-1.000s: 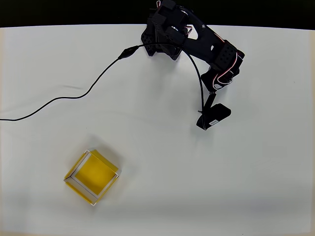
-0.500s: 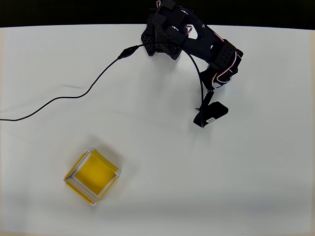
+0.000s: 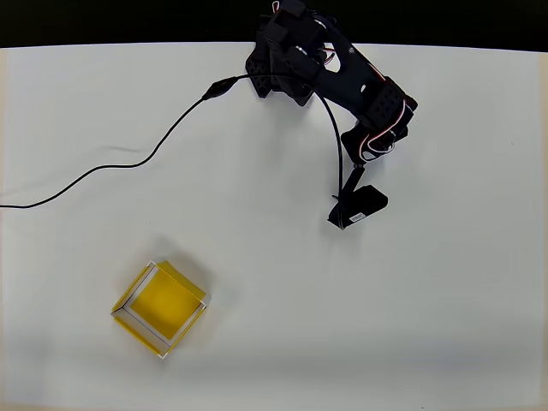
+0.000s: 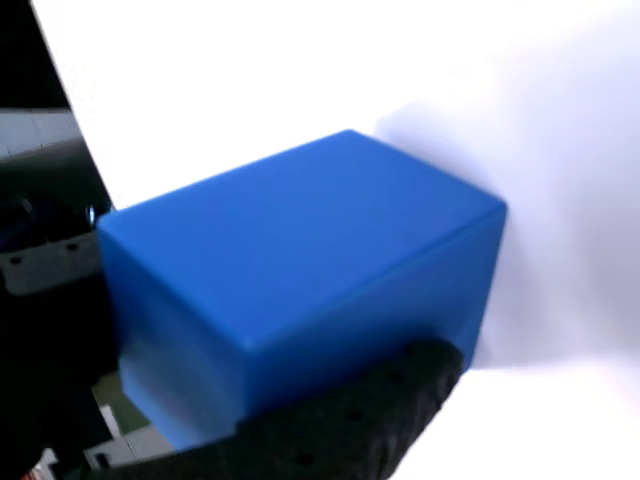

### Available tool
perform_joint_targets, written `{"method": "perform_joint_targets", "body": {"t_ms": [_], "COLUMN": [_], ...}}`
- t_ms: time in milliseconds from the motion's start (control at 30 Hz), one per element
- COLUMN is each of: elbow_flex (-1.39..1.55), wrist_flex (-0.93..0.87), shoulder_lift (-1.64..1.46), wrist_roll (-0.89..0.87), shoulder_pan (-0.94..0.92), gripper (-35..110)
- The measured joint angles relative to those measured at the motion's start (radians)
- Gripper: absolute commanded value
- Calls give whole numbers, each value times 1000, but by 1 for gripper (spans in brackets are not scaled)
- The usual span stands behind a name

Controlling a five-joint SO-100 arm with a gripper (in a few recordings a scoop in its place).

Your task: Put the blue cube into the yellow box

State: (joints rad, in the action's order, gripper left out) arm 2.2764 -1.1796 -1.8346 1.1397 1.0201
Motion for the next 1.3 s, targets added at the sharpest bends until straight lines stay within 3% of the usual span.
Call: {"method": "perform_joint_targets", "body": {"t_ms": [500, 767, 1300], "elbow_flex": [-348, -511, -963], "wrist_flex": [-55, 9, 164], "shoulder_lift": [2, 15, 440], "wrist_roll": [273, 428, 561], "shoulder_pan": [-494, -790, -1258], "gripper": [16, 17, 17]}}
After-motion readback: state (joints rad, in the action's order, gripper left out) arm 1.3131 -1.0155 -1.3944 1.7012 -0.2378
